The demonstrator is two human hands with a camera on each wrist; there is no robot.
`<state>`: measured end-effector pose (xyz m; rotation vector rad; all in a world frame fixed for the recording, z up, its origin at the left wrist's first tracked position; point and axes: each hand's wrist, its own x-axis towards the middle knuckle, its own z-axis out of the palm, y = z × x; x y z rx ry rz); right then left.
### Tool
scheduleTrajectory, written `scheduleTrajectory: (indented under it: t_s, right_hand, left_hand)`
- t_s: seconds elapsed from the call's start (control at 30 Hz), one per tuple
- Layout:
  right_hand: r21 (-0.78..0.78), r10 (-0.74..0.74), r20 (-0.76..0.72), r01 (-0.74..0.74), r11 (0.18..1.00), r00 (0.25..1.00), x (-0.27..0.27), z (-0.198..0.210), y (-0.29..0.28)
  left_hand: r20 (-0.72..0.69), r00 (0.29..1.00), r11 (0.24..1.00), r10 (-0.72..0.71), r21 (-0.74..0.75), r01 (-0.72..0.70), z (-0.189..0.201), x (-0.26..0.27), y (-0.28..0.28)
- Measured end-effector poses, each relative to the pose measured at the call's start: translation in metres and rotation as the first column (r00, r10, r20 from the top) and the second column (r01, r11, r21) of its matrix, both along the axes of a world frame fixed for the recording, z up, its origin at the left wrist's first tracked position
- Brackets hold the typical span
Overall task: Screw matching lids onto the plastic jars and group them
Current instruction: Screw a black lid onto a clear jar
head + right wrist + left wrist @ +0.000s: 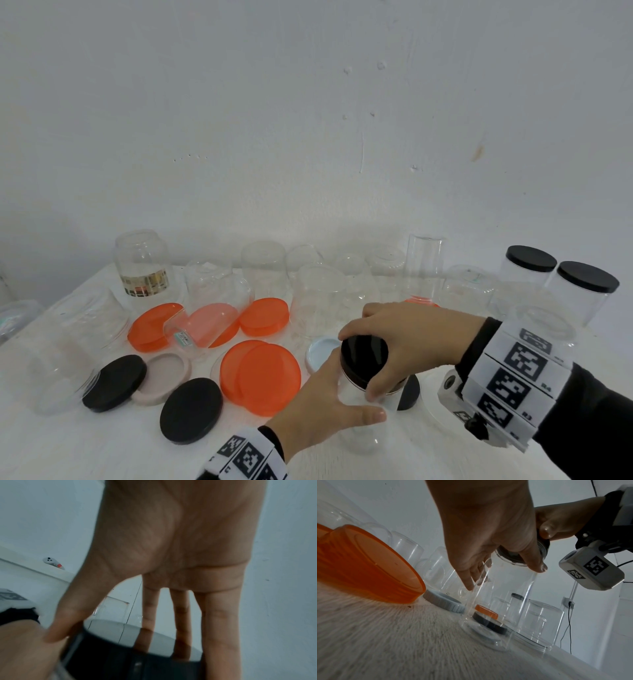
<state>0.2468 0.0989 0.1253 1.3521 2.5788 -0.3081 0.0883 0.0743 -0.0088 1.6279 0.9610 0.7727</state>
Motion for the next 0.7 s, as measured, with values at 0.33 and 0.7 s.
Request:
scheduleTrajectory:
  t_s: [0.33,0.7]
  right_hand:
    - [-0.103,-0.058,-0.012,0.057,0.993,0.998,-0.001,0.002,-0.004]
    - [-0.017,0.019,-0.033,-0.02,1.0,0.999,0.001,0.001,0.001]
  left_hand:
    - [-0.004,1.0,1.0,0.003,0.009,-0.003,0.0,0.0,-0.002]
    - [0.001,1.0,0.999,0.019,0.026,-0.019,0.0,0.002,-0.003]
